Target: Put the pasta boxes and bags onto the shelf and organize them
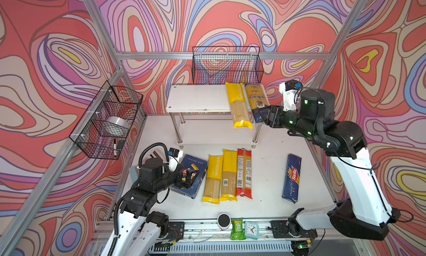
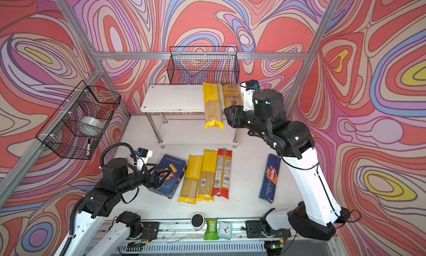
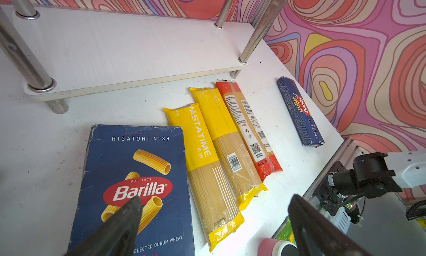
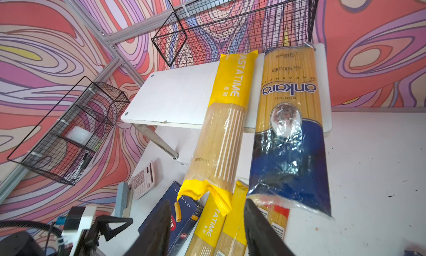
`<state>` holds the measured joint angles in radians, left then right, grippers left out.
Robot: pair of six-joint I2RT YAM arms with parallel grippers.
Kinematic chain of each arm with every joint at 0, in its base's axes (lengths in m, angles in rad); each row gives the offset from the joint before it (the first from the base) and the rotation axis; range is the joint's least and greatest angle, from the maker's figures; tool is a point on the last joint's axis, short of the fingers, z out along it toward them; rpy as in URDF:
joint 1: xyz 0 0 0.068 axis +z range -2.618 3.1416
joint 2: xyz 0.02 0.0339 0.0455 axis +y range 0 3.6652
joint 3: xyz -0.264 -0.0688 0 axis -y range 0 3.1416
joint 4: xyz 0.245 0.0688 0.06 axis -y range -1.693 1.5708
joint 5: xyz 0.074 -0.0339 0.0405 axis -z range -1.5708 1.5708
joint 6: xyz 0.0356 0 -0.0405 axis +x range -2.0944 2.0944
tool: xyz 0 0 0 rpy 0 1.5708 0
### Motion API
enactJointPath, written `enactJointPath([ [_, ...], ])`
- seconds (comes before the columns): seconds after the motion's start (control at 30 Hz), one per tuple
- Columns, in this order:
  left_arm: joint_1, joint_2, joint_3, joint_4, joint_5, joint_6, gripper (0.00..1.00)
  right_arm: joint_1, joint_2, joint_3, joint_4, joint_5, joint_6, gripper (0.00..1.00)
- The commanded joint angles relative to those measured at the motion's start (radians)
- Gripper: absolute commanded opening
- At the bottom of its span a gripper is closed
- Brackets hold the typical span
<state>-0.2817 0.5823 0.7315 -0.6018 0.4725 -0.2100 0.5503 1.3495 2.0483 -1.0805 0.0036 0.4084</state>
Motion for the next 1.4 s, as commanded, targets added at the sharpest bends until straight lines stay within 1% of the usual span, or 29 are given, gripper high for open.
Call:
enactJointPath([
  [0.0,-0.003,-0.016,0.02,-0.016,-0.012,0.012,1.0,0.0,-0.032,-0.037,-0.076,-0.065,-0.01,0.52],
  [0.1,-0.004,-0.006,0.023,-0.018,-0.011,0.012,1.0,0.001,-0.062,-0.054,-0.124,-0.065,-0.015,0.51],
  [0.23,-0.003,-0.002,0.026,-0.018,-0.002,0.016,1.0,0.0,-0.099,-0.1,-0.143,-0.07,-0.025,0.51],
  [0.33,-0.004,-0.011,0.029,-0.017,-0.002,0.024,1.0,0.002,-0.119,-0.151,-0.124,-0.118,-0.053,0.5],
  [0.47,-0.004,-0.032,0.029,-0.023,-0.031,0.027,1.0,0.001,-0.132,-0.194,-0.107,-0.157,-0.068,0.47],
  [0.57,-0.004,-0.048,0.029,-0.025,-0.053,0.028,1.0,0.001,-0.158,-0.251,-0.041,-0.205,-0.065,0.46],
  [0.73,-0.004,-0.053,0.029,-0.034,-0.072,0.024,1.0,0.001,-0.184,-0.366,0.092,-0.253,-0.038,0.36],
  [0.77,-0.003,-0.052,0.028,-0.031,-0.071,0.024,1.0,0.001,-0.185,-0.387,0.116,-0.25,-0.035,0.33],
  [0.9,-0.004,-0.036,0.029,-0.03,-0.061,0.029,1.0,0.002,-0.195,-0.476,0.24,-0.252,0.002,0.27],
  [1.0,-0.004,-0.023,0.034,-0.033,-0.052,0.029,1.0,0.002,-0.18,-0.504,0.297,-0.27,0.034,0.21],
  [1.1,-0.003,-0.016,0.036,-0.038,-0.055,0.029,1.0,0.01,-0.162,-0.537,0.358,-0.284,0.06,0.17],
  [1.2,-0.004,-0.019,0.033,-0.036,-0.057,0.027,1.0,0.025,-0.137,-0.537,0.381,-0.281,0.071,0.13],
  [1.37,-0.004,-0.017,0.037,-0.045,-0.061,0.027,1.0,0.044,-0.11,-0.558,0.442,-0.266,0.089,0.1],
])
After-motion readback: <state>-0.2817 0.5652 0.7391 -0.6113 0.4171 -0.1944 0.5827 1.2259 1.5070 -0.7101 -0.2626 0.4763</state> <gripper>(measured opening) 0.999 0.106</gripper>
